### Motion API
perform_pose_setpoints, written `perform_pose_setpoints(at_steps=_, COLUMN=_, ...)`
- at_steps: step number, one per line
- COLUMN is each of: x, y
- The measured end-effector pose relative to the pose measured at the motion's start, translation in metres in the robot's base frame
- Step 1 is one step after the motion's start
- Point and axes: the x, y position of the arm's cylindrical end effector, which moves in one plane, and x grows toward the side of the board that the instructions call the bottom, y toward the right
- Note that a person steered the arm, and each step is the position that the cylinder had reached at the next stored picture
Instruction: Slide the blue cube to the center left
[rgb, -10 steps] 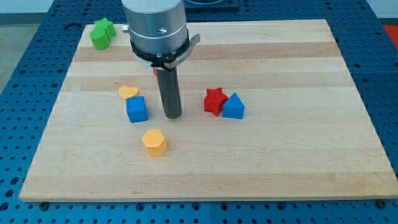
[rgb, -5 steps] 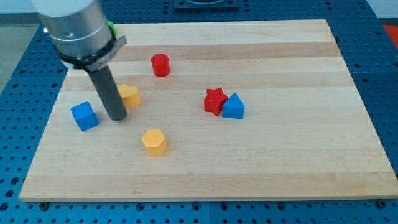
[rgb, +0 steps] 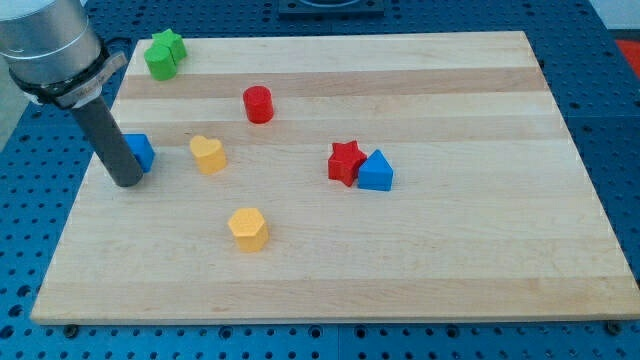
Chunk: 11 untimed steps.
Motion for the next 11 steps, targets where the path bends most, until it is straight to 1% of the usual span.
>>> perform_pose_setpoints(at_steps=1, x=0.022, y=0.003)
perform_pose_setpoints(at_steps=2, x=0.02, y=0.006)
perform_pose_setpoints(at_steps=4, x=-0.005, y=-0.032)
perform_pose_setpoints(at_steps=5, x=-0.014, y=-0.032)
perform_pose_setpoints(at_steps=6, x=-0.004, y=-0.025)
perform_pose_setpoints(at_steps=7, x=0.005, y=-0.006)
perform_pose_setpoints(at_steps=8, x=-0.006, y=-0.006)
perform_pose_setpoints(at_steps=9, x=-0.025, y=-0.02)
perform_pose_setpoints(at_steps=10, x=-0.03, y=-0.021)
perform_pose_setpoints(at_steps=11, x=-0.017, y=-0.004)
